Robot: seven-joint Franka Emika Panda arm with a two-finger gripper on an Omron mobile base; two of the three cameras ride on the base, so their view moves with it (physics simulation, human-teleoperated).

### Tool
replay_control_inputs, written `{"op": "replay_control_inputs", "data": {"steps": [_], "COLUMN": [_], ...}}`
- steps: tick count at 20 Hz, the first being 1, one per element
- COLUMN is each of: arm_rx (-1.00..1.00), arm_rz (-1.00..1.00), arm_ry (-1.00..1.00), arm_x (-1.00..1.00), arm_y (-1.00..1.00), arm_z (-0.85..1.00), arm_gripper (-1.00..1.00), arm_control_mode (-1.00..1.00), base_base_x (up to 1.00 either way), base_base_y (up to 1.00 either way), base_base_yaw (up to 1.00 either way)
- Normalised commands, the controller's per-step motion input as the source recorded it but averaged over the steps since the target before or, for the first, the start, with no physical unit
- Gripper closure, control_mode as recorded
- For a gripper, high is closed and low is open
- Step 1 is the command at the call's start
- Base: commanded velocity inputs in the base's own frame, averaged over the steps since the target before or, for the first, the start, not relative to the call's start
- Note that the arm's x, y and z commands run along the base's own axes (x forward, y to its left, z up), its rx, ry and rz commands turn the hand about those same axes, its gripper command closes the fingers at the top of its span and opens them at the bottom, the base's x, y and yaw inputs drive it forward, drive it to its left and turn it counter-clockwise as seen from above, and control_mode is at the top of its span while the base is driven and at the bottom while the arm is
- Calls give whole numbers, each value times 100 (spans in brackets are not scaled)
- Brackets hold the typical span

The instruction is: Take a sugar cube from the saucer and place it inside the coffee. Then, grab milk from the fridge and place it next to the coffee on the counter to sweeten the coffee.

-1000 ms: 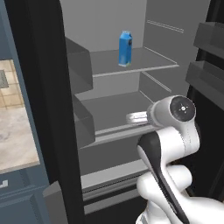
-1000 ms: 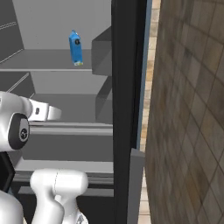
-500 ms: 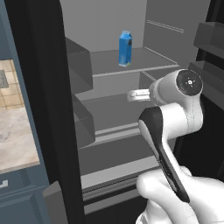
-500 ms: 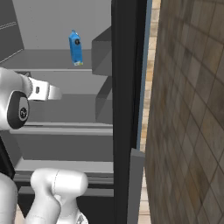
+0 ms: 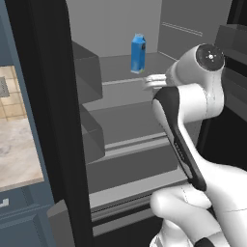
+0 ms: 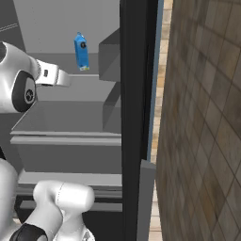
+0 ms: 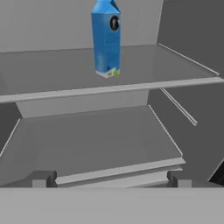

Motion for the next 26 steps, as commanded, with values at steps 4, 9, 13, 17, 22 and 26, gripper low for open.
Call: {"op": "replay_control_inputs", "data": {"steps": [4, 9, 13, 17, 22, 26], "arm_rx": [2, 5, 1, 0, 0, 0], "arm_rz": [0, 0, 3, 6, 7, 7], "arm_ry": [7, 4, -1, -3, 0, 0], "arm_x": [37, 31, 50, 72, 78, 72], "arm_y": [-9, -18, -5, 0, -2, -1], "arm_z": [11, 21, 6, 0, 0, 0], "arm_gripper": [-100, -100, -100, -100, -100, -100], "arm_control_mode": [-100, -100, -100, -100, -100, -100], "base_base_x": [0, 0, 0, 0, 0, 0], "base_base_y": [0, 0, 0, 0, 0, 0], "base_base_yaw": [0, 0, 0, 0, 0, 0]}}
